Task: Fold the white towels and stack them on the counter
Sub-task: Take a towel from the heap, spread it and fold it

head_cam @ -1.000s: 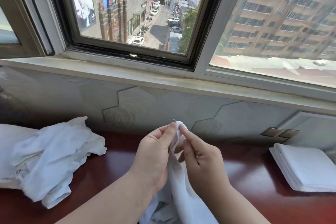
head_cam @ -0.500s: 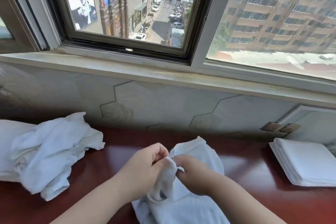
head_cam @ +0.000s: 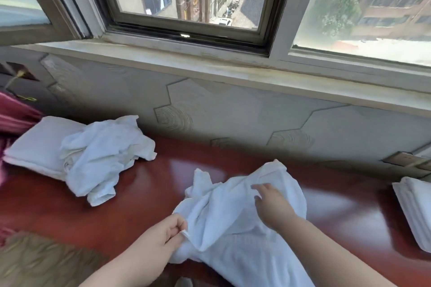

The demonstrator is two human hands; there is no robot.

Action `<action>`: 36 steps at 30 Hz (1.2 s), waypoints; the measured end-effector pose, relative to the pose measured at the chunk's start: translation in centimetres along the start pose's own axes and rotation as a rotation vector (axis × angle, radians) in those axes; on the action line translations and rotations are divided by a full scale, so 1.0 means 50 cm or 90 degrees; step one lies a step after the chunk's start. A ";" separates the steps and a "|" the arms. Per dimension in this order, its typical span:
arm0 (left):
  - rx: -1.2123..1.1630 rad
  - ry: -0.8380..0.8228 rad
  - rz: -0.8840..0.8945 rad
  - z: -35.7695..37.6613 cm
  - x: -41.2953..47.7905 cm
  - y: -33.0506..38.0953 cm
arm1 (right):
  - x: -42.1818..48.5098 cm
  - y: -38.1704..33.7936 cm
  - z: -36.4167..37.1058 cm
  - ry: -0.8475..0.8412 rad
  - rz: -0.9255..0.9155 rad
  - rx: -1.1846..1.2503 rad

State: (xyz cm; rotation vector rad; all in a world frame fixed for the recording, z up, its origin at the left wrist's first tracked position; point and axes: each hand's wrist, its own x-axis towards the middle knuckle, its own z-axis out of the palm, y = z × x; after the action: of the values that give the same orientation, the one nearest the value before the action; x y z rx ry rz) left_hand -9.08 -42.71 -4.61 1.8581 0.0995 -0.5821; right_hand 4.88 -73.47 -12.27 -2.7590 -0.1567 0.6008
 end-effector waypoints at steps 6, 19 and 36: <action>-0.055 0.117 -0.080 0.006 -0.057 -0.041 | 0.142 0.036 -0.020 -0.058 0.021 -0.212; -0.125 0.384 -0.080 0.024 -0.044 -0.018 | 0.209 0.100 -0.030 0.035 -0.019 -0.315; 0.039 0.441 -0.179 -0.017 0.119 -0.032 | -0.100 0.009 -0.032 -0.291 -0.120 -0.250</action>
State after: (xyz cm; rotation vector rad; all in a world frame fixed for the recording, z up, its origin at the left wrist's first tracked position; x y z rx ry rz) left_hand -4.14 -42.60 -8.37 2.0474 0.8150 -0.1024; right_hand 1.06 -75.17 -9.08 -2.8644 -0.6945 1.2532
